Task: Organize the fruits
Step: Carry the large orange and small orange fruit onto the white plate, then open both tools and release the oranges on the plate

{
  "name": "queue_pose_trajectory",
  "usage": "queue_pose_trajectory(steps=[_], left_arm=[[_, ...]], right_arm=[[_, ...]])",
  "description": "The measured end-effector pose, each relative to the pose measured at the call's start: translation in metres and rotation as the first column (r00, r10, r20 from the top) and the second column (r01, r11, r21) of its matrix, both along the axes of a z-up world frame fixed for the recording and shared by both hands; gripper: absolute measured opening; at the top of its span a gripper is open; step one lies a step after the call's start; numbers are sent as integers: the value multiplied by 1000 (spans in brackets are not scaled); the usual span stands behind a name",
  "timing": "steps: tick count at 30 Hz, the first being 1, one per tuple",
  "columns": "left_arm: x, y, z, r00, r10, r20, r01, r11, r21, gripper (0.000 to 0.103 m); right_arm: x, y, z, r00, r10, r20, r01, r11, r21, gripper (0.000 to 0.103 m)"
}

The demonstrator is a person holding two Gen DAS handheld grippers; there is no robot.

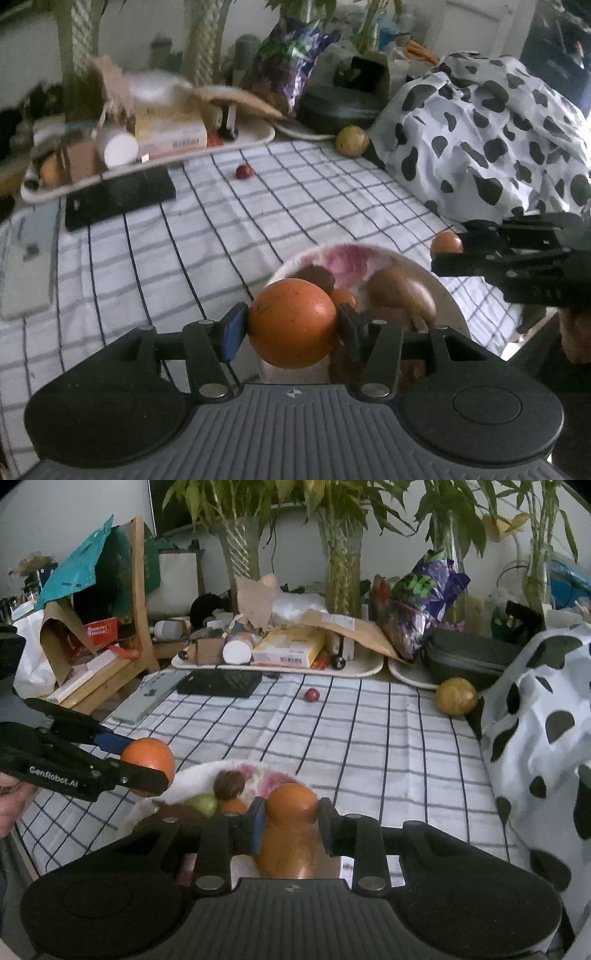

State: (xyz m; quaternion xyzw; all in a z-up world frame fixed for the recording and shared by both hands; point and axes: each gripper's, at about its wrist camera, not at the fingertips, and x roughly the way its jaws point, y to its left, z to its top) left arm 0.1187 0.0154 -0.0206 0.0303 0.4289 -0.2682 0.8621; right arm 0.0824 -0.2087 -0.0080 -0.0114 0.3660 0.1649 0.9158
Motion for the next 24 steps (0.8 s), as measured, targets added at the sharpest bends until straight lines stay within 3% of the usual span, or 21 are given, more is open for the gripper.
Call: queue_pose_trajectory(steps=[9,11,13,14,17,24], left_arm=[[7,16,-11,982,105,-159,-123,987,-103,51],[6,15,-11,980,121,-159,-135,987,-86,51],[3,15,-9,981,117,-153,-133,986,-98,69],[1,16,-6,983,115,-140,-132,984,-119,83],[-4,17,1,986,120,-112,-136,980,-143,84],[-20,18,9,984,164,-72,-172,978,-119,84]], right_arm=[[-21,5,-5,999,6,-41,-7,1000,-1,32],[-24,5,-5,999,6,-48,-6,1000,0,32],[-26,6,-6,998,6,-57,-6,1000,2,32],[-27,6,-6,998,6,-61,-6,1000,2,32],[-30,7,-8,997,9,-72,-9,1000,-1,32],[-34,14,-14,993,28,-114,-31,999,-21,32]])
